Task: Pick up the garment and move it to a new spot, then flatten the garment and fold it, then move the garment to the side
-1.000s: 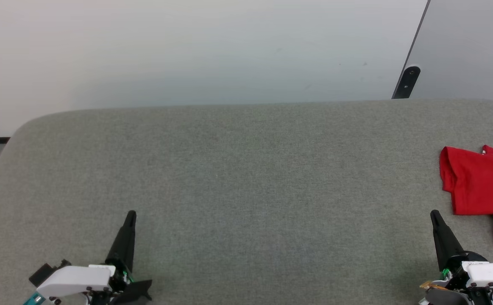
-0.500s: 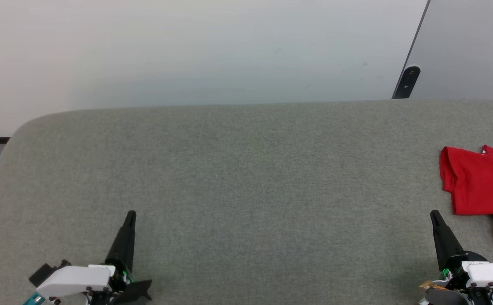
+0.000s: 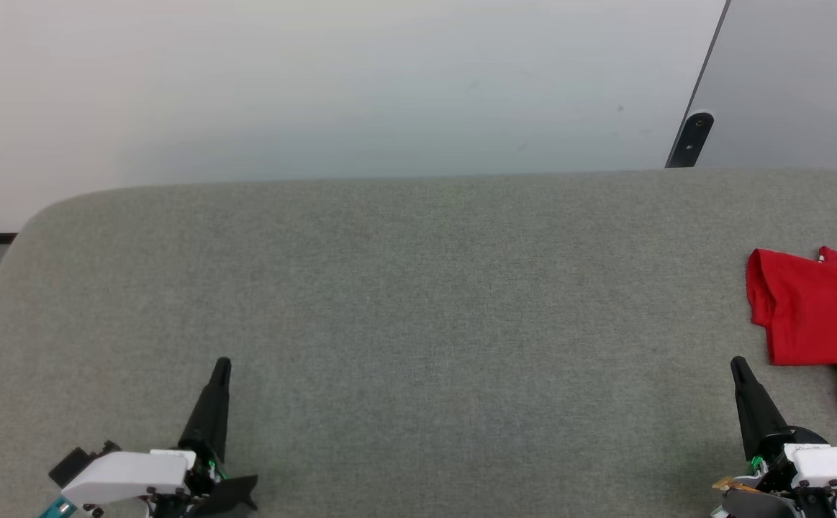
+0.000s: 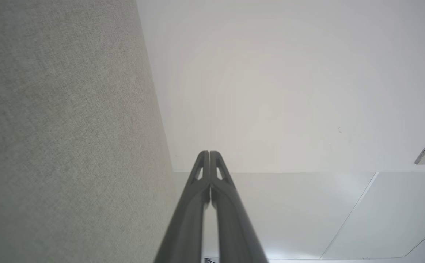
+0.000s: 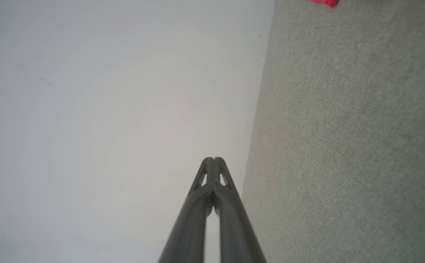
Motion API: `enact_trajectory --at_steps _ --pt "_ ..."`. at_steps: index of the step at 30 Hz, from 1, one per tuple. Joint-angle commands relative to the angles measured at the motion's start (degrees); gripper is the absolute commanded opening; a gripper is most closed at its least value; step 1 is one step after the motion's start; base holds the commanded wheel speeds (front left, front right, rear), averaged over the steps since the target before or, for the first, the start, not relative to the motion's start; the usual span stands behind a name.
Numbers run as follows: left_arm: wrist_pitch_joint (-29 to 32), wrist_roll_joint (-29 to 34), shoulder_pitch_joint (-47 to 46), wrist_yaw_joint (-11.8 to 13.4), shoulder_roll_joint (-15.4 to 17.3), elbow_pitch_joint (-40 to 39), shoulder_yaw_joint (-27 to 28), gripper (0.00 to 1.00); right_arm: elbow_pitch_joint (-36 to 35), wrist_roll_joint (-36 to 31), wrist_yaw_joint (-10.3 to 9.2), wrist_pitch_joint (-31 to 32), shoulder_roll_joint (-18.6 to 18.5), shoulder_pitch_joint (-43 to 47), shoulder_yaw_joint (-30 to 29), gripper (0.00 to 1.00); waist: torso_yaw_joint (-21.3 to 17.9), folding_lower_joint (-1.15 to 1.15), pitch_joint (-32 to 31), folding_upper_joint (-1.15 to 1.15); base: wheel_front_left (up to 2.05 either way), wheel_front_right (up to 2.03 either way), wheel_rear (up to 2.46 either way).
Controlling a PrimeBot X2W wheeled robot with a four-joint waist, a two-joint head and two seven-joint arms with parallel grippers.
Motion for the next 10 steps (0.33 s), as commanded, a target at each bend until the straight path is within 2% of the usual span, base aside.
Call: enact_trajectory --at_steps 1,10 --pt "0.2 0.3 -0.6 -0.4 -0.1 0.1 0.1 0.0 0.0 0.1 -0.08 0.0 0.1 -0.7 -0.1 0.0 0.0 0.0 0.0 0.0 0.0 0.0 0.0" --pt "0.3 0.3 -0.6 -0.4 -0.1 0.1 0.2 0.0 0.0 0.2 -0.08 0.0 0.1 -0.7 -0.1 0.0 0.0 0.0 0.0 0.0 0.0 0.0 0.0"
